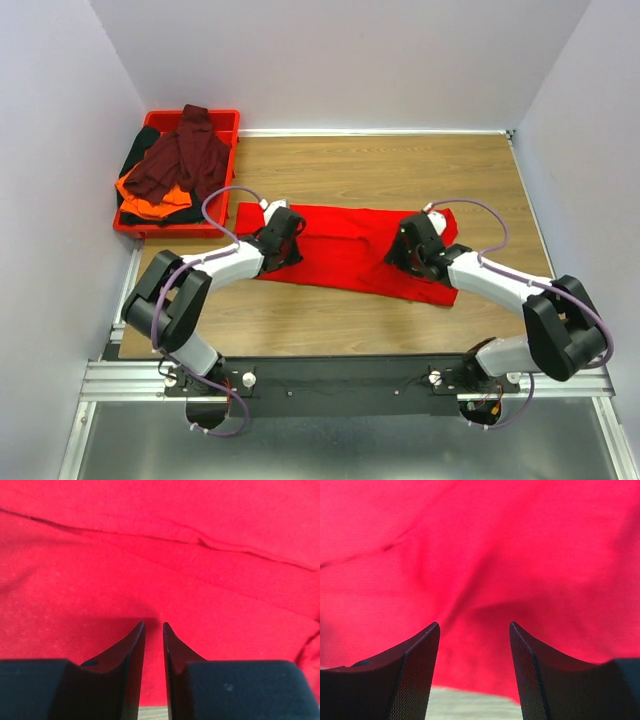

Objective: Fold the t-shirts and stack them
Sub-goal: Fold the tshirt

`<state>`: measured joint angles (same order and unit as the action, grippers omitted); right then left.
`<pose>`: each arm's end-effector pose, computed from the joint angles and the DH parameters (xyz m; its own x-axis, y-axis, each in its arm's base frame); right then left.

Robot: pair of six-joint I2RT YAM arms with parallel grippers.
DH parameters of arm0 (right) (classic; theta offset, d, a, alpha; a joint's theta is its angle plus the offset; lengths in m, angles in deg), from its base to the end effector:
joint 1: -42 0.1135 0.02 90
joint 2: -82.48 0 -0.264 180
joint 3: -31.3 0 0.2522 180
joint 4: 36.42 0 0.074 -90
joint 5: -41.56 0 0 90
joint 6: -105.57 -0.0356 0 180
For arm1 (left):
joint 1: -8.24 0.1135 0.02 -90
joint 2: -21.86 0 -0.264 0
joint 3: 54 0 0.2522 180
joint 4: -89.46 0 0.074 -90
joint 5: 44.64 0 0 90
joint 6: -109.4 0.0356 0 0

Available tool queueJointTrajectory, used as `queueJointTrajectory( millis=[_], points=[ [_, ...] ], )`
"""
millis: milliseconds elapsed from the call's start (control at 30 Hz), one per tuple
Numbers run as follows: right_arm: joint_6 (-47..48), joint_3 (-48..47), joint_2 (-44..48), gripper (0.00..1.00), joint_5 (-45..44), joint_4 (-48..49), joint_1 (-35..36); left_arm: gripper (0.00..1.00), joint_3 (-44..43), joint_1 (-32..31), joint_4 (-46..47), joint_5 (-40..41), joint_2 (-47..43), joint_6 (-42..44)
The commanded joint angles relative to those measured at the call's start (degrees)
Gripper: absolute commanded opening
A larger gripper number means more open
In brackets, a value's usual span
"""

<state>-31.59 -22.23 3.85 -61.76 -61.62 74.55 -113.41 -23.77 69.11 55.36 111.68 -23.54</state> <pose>0.2284 0.1361 0.1817 -0.7339 0.3780 -0.5643 0.2039 0.9151 0.3479 0.2625 -0.1568 0.1654 -0.7729 -0.3080 -0.5547 -0.1334 0.9336 -0.3325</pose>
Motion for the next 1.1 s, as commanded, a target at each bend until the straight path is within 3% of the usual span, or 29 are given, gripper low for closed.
queueJointTrajectory(
  millis=[0, 267, 500, 633, 733, 900, 1067],
  points=[
    [-3.38, 1.45, -1.43, 0.65, -5.14, -3.94, -5.55, 0.27, 0.65, -2.26, 0.44, 4.32, 1.84, -0.30],
    [-1.80, -4.25, -10.92, 0.65, -7.16, -3.85, -10.76, 0.24, -0.05, -5.95, 0.26, 4.41, 4.40, -0.13],
    [3.55, -16.82, -24.71, 0.64, -7.42, -3.85, -14.53, 0.18, -1.28, -10.61, 0.09, 2.39, 6.50, -0.30],
    [11.71, -27.45, -32.89, 0.64, -7.42, -4.29, -15.85, 0.17, -3.13, -14.91, 0.09, -0.06, 8.70, -1.79],
    [18.30, -37.37, -40.42, 0.65, -4.63, -4.55, -16.03, 0.17, -6.64, -18.87, 0.61, -2.34, 12.37, -3.11],
    [25.96, -53.53, -50.99, 0.65, 2.58, -5.08, -15.95, 0.16, -19.54, -25.11, 0.79, -6.13, 20.82, -3.30],
    [32.12, -63.05, -59.08, 0.69, 9.19, -5.96, -16.03, 0.16, -32.72, -25.56, 0.26, -9.74, 27.86, -1.71]
  ],
)
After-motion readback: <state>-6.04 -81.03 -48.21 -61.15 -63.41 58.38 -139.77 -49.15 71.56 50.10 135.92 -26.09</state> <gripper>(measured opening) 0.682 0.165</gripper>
